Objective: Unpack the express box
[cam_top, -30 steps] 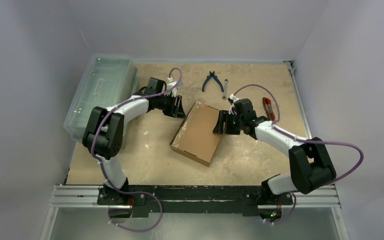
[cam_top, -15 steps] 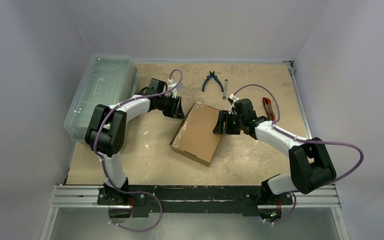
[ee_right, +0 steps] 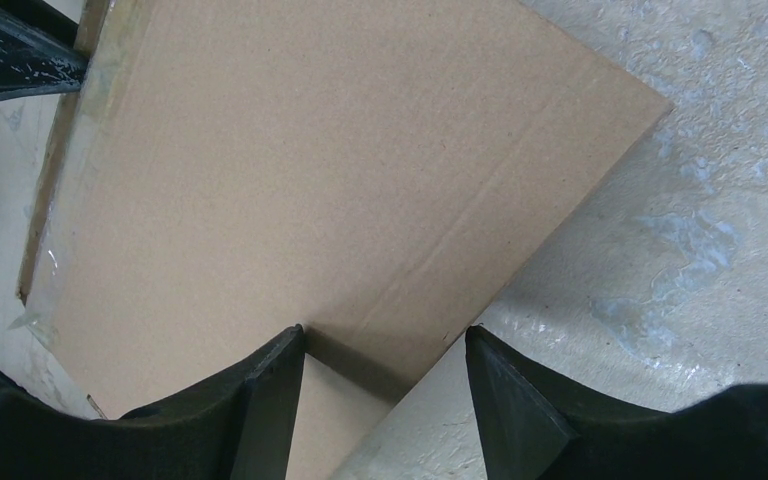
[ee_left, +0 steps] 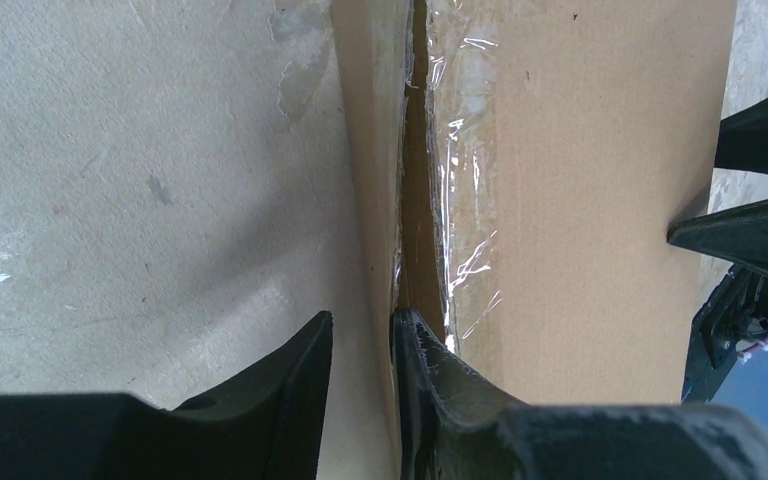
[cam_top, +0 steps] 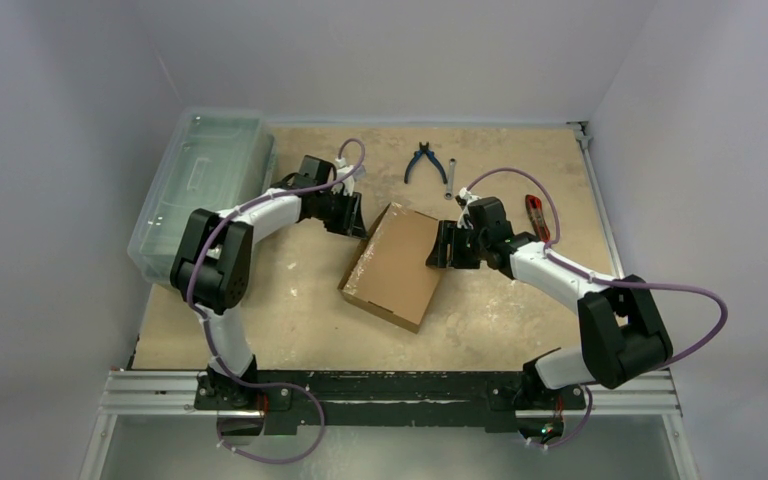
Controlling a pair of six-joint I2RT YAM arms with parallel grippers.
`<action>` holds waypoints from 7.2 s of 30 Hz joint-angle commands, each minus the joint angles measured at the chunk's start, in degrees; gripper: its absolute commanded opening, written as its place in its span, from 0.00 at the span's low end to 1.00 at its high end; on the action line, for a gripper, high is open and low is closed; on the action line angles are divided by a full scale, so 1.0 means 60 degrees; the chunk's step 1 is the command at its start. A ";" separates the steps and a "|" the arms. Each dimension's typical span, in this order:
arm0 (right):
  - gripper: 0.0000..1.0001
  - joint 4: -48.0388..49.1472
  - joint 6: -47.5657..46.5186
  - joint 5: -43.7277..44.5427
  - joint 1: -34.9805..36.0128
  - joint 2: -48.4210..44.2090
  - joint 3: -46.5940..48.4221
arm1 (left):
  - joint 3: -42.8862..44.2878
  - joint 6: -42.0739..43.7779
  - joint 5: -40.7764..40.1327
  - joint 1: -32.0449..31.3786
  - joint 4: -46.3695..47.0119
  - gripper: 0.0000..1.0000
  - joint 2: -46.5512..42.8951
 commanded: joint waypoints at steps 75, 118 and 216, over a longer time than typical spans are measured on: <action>0.97 0.3784 0.5065 -0.1269 0.1341 -0.0627 0.0857 | 0.3948 -0.1378 -0.1113 -0.1607 -0.2959 0.00 -0.2269; 0.87 -0.0007 0.1459 0.1369 0.0017 -0.3395 -0.2129 | 0.4173 -0.0681 -0.1834 -0.1691 -0.3310 0.00 -0.2726; 0.45 0.9053 -0.5546 0.2759 0.4368 0.3780 -0.0326 | 0.4387 -0.0559 -0.2282 -0.1631 -0.3321 0.00 -0.3448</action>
